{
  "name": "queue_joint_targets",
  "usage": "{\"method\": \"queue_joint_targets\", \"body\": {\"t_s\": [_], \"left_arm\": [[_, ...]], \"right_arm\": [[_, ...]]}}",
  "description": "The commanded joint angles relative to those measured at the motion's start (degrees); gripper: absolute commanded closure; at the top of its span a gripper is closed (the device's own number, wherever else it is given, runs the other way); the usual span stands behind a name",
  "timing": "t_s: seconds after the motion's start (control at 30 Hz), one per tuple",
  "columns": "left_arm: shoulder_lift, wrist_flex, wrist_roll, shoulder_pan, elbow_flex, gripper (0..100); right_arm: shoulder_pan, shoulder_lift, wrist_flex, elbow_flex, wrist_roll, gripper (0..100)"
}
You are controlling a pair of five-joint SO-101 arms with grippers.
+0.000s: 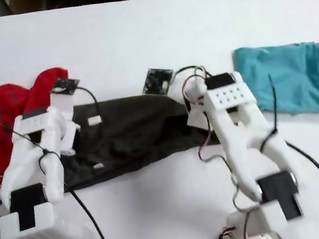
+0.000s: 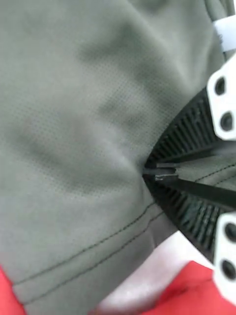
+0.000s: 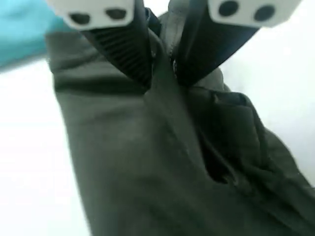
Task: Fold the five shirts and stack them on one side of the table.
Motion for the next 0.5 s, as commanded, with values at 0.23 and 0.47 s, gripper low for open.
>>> {"method": "queue_joint_targets", "body": {"t_s": [0.23, 0.47], "left_arm": [[-0.3, -1.0, -0.4, -0.1, 0.1, 97], [-0.3, -1.0, -0.4, -0.1, 0.1, 97]], "right_arm": [[1.5, 5.1, -0.8, -9.7, -8.0, 77.8], [3.5, 4.8, -0.2, -14.4, -14.9, 79.6]]}}
